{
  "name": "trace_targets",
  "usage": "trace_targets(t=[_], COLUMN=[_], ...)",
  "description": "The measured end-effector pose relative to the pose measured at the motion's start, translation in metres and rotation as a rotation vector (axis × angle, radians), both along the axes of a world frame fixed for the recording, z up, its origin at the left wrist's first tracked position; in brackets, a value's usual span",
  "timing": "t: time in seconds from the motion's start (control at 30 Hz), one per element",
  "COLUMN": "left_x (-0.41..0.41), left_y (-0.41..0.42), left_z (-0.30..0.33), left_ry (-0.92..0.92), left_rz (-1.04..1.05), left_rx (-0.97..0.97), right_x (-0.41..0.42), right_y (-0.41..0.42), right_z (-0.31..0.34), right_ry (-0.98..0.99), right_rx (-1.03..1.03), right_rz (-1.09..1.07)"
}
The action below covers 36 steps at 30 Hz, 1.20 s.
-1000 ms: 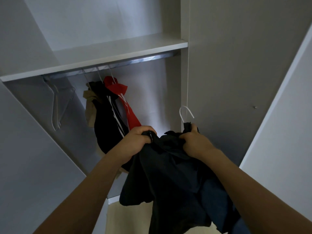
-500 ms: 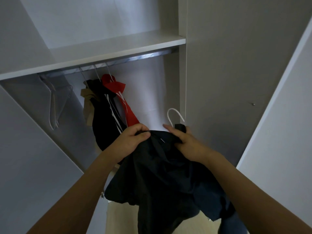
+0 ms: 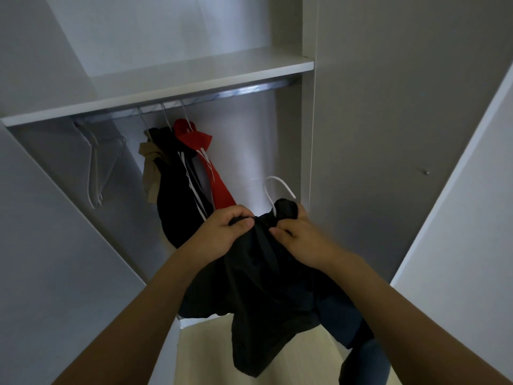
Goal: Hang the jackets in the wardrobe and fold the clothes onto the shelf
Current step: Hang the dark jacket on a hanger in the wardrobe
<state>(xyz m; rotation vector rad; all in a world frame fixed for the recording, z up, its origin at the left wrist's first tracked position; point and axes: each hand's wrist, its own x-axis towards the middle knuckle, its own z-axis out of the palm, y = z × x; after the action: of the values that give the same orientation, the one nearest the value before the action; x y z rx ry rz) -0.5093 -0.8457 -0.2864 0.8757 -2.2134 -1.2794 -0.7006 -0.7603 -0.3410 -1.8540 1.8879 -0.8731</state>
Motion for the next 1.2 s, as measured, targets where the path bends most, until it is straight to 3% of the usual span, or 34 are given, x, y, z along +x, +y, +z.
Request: trace_targets(t=[0.1,0.53,0.73,0.87,1.03,1.2], left_x=[-0.002,-0.007,-0.005,-0.003,0.004,0.007], left_y=[0.002,0.008,0.010,0.016,0.019,0.017], left_z=[-0.003,-0.014,-0.019,-0.016,-0.011,-0.019], left_ry=[-0.009,0.003,-0.074,-0.153,-0.177,-0.251], left_rz=[0.006,0.022,0.074,0.045,-0.094,0.040], left_rx=[0.000,-0.017,0.000,-0.225,-0.731,-0.913], right_x=[0.002,0.006,0.002,-0.003,-0.007,-0.002], right_y=[0.002,0.009,0.009,0.005,0.001,-0.005], right_z=[0.001,0.002,0.005,0.009,0.020,0.030], right_ry=[-0.202,-0.436,-0.547,-0.627,-0.817,-0.843], right_rx=[-0.002,0.037,0.068,0.080,0.136,0.152], right_rz=[0.038,0.004,-0.055,-0.083,-0.114,-0.094])
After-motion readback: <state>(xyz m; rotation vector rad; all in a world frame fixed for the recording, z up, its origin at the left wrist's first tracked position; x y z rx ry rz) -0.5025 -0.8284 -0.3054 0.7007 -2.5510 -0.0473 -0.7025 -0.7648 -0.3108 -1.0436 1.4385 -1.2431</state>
